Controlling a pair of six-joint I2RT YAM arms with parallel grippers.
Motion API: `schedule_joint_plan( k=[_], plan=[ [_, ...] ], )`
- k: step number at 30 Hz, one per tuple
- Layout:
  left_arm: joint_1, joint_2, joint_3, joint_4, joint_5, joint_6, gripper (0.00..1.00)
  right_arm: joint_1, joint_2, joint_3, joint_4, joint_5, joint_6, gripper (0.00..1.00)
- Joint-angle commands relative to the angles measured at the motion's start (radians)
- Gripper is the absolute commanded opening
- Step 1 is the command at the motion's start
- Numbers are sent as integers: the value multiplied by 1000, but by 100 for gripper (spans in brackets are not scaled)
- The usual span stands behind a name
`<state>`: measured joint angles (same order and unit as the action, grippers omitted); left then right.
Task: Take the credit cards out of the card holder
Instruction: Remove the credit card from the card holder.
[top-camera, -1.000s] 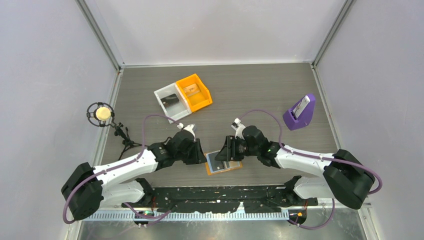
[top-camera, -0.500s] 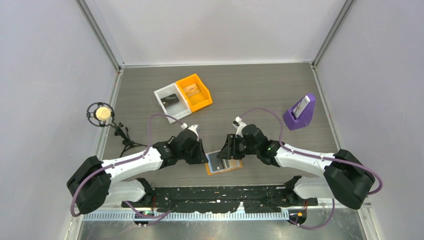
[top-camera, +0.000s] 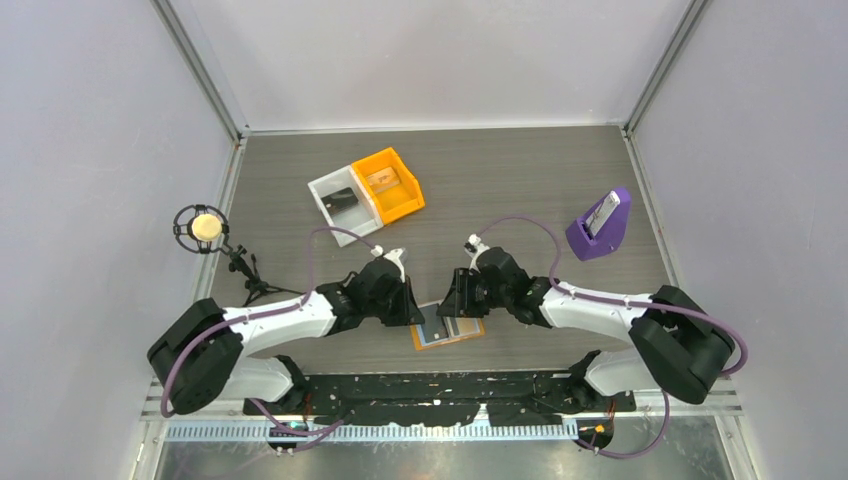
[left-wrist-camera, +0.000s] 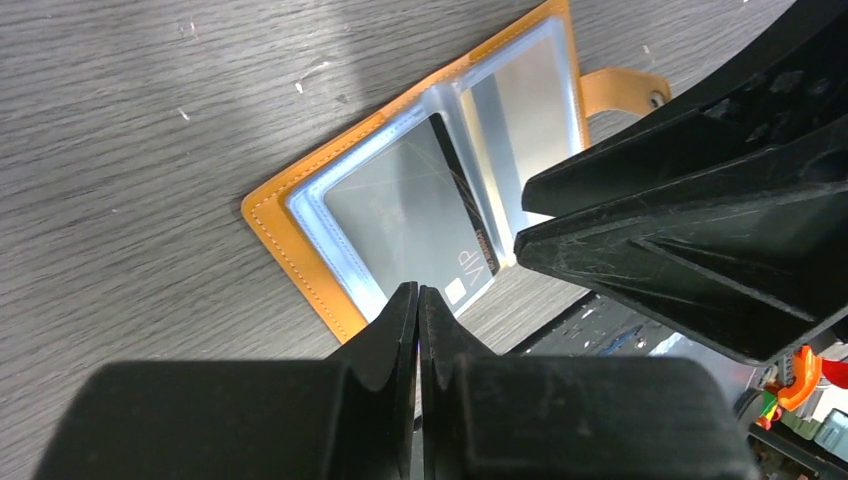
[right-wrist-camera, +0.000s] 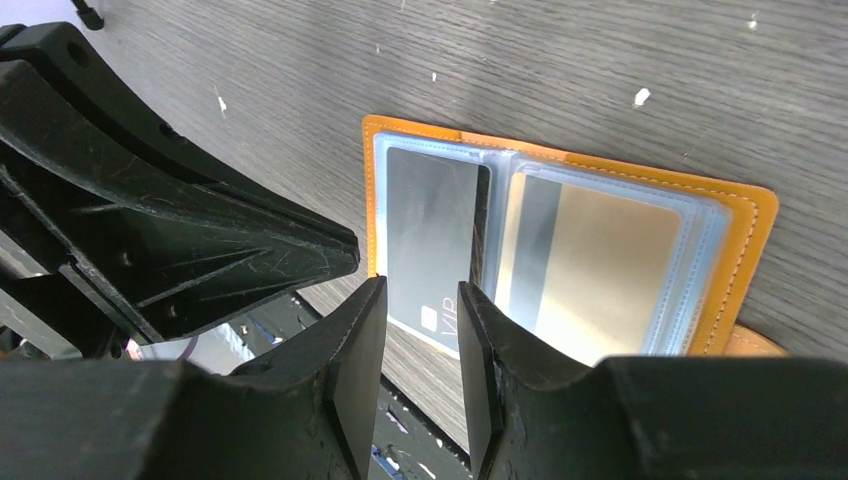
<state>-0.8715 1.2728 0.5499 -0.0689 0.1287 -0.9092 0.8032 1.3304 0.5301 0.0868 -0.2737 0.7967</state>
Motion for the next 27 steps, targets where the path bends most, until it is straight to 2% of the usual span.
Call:
schedule_joint_plan(
  k=[1,27],
  plan=[
    [-4,17,-13,47,-4,10,3,-2,18,39,5,34,-3,39],
    [-4,67,-53,46,-29,-5,3,4,71,15,29,23,7,38]
  ],
)
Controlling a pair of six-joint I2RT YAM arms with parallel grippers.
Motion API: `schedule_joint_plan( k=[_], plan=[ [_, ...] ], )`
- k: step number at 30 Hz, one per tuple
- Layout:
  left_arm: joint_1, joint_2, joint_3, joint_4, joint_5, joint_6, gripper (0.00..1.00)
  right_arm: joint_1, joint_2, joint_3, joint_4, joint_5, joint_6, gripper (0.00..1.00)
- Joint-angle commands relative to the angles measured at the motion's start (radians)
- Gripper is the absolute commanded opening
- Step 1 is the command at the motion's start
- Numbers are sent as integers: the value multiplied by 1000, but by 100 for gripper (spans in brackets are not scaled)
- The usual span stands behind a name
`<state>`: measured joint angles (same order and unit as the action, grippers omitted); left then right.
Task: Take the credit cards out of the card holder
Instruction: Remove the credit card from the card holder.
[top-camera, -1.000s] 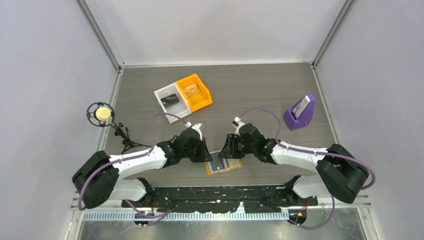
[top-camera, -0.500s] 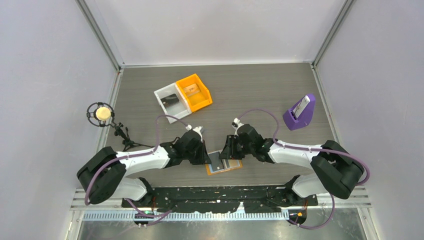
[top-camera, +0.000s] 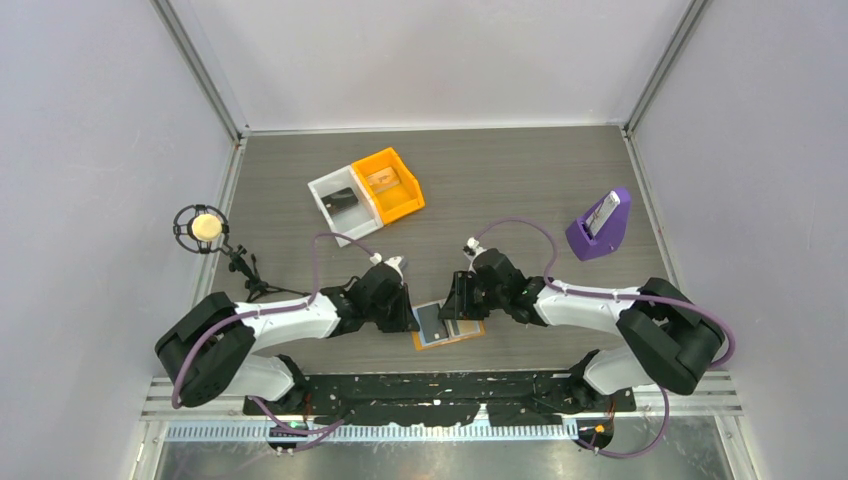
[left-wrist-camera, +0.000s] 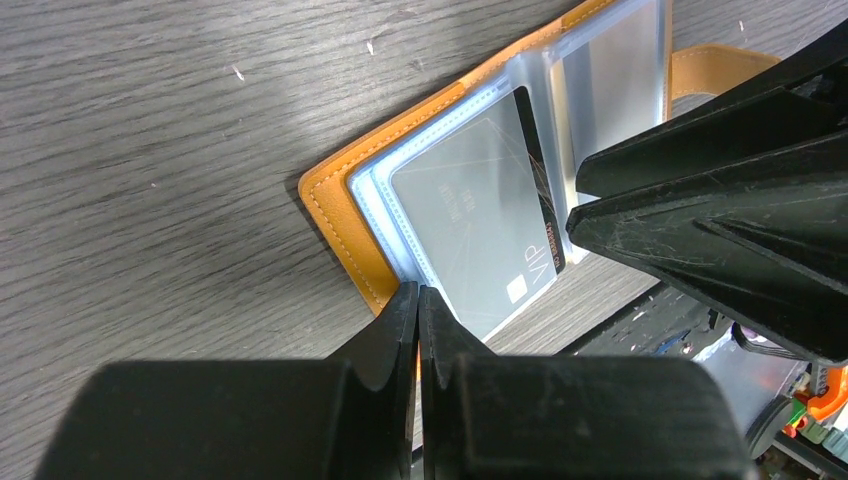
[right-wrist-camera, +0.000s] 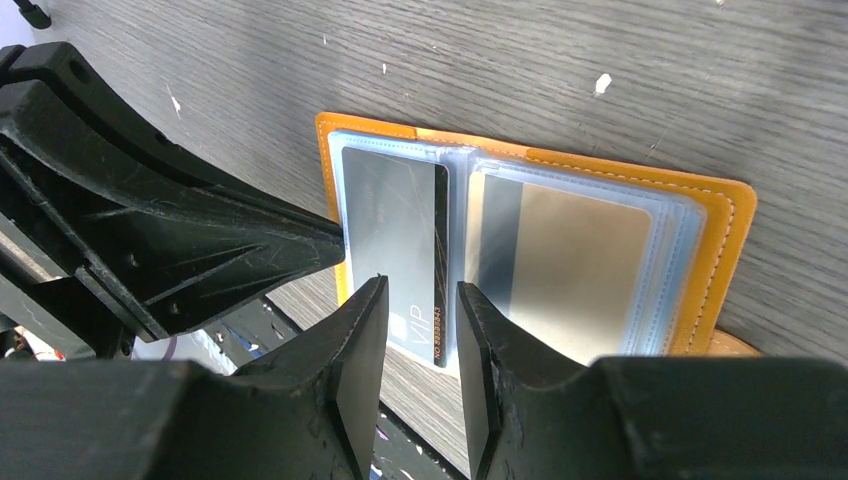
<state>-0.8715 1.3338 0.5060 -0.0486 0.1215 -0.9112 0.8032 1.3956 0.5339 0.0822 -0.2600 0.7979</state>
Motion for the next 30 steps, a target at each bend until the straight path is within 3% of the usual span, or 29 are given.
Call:
schedule_joint_plan(
  k=[1,15,25,30],
  plan=[
    [-4,5,-11,24,-22,-3,3,5,8,11,33,12,7,38],
    [-4,19,-27,32,-24,-7,3,39,43,28,29,30,9,37],
    [-4,23,-30,38,-22,-11,3,76,33,64,-74,117,-30,37],
    [-4,29,-29,39,-22,-11,3,67,26,16,31,68,-9,34]
  ],
)
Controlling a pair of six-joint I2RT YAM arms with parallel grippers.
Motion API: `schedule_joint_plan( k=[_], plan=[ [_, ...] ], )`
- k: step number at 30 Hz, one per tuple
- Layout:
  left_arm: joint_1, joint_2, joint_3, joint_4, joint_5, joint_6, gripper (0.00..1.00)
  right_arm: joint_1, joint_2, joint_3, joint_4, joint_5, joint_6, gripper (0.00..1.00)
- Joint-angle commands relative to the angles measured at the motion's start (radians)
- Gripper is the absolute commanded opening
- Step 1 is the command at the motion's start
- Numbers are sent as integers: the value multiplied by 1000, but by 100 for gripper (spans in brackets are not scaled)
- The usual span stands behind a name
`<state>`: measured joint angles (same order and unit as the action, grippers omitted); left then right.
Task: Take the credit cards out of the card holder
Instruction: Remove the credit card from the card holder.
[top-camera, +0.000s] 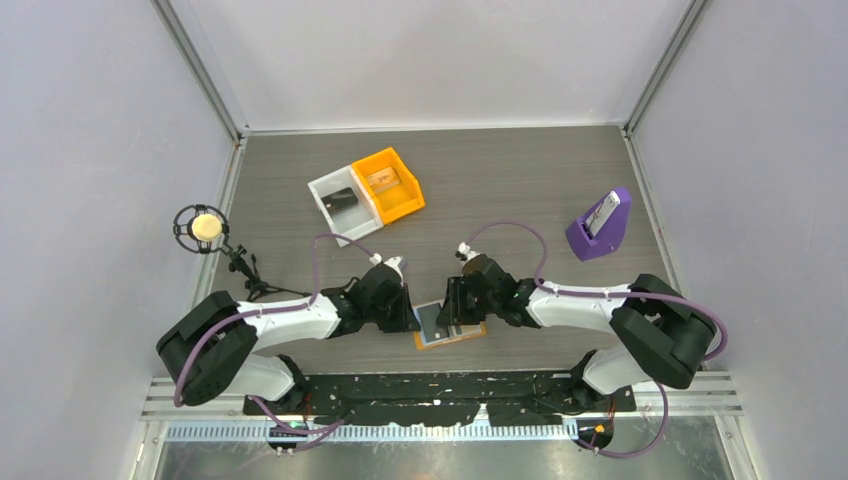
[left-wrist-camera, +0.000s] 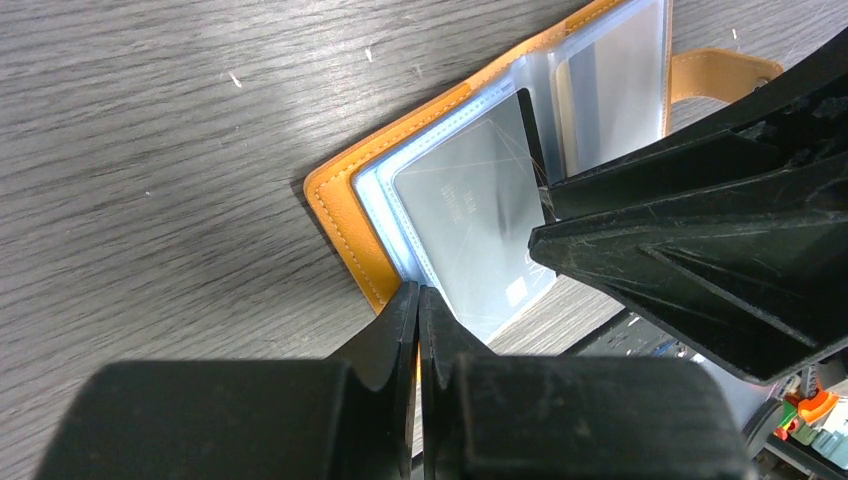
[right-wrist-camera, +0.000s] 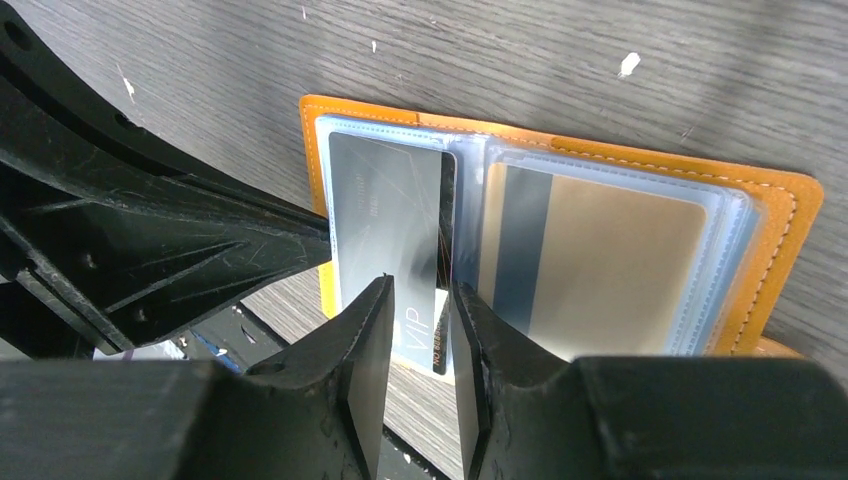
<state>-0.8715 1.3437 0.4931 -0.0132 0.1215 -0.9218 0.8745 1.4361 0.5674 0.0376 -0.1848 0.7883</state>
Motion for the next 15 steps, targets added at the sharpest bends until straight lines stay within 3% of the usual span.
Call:
schedule_joint_plan(
  k=[1,7,12,15],
  plan=[
    [-4,22,-16,4,-23,1,3,-9,-19,-30,136,-30,8,33],
    [-5,45,-7,-2,-18,0,3,-75,-7,-143,380,-157,75,19],
    [-4,51,-10,0,-20,-2,3,-93,-19,-178,417,-179,73,7],
    [-5,59,-8,-9,-21,-1,3,-104,-48,-196,416,-182,69,5]
  ],
)
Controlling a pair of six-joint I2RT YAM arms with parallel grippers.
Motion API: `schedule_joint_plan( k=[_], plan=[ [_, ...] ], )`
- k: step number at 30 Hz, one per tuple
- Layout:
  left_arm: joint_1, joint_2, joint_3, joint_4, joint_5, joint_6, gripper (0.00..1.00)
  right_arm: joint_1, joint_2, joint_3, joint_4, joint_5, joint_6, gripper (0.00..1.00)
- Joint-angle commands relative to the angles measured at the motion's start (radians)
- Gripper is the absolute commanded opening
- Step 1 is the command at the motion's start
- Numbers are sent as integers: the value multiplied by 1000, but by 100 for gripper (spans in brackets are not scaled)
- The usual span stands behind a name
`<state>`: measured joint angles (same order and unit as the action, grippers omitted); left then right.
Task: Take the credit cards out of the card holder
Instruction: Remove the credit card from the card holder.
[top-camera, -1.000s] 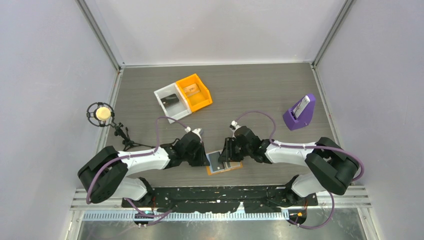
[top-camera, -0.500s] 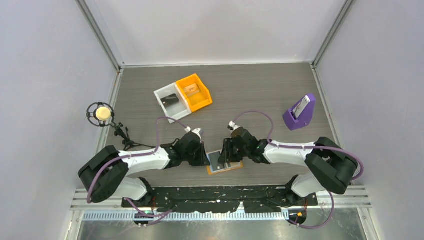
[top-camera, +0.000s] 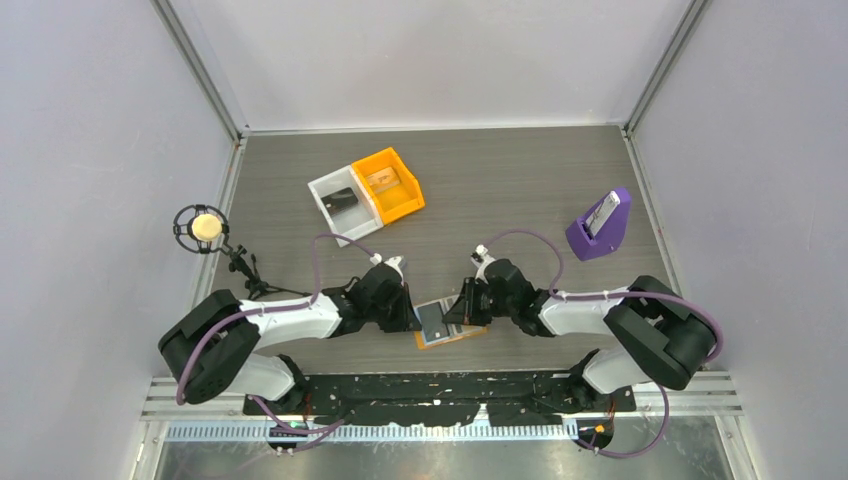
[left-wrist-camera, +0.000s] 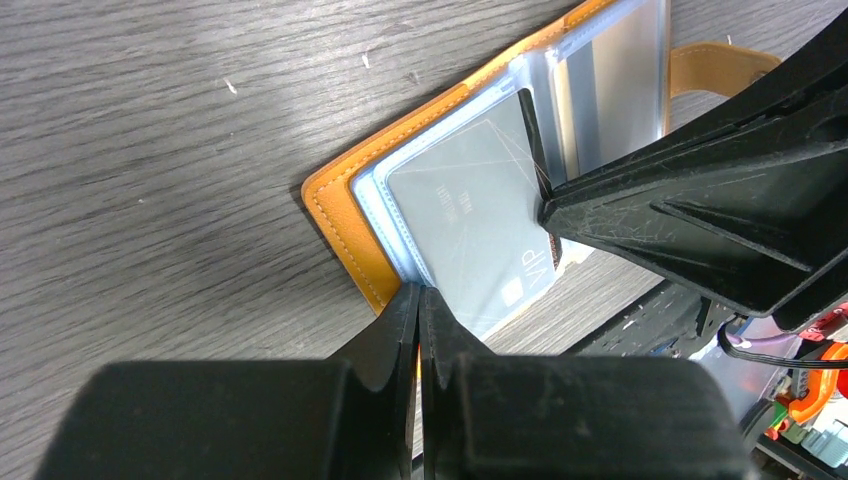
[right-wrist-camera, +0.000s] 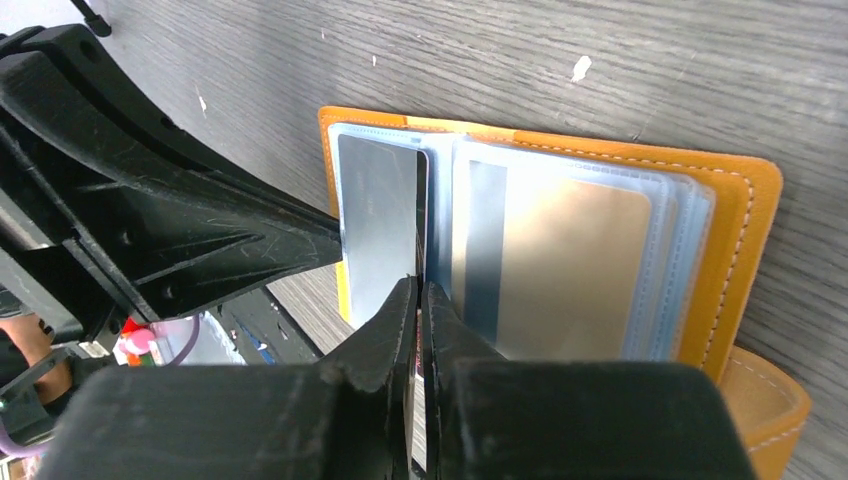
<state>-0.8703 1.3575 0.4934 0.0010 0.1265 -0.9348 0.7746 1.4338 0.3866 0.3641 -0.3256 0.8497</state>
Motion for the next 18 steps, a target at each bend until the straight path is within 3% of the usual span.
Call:
schedule_joint_plan(
  k=[1,18],
  plan=[
    [-6,46,-7,-27,-28,11,3,-7,-58,-19,90,-43,6,5],
    [-6,52,14,-73,-39,22,3,-99,-217,-53,-68,-75,-67,5]
  ],
)
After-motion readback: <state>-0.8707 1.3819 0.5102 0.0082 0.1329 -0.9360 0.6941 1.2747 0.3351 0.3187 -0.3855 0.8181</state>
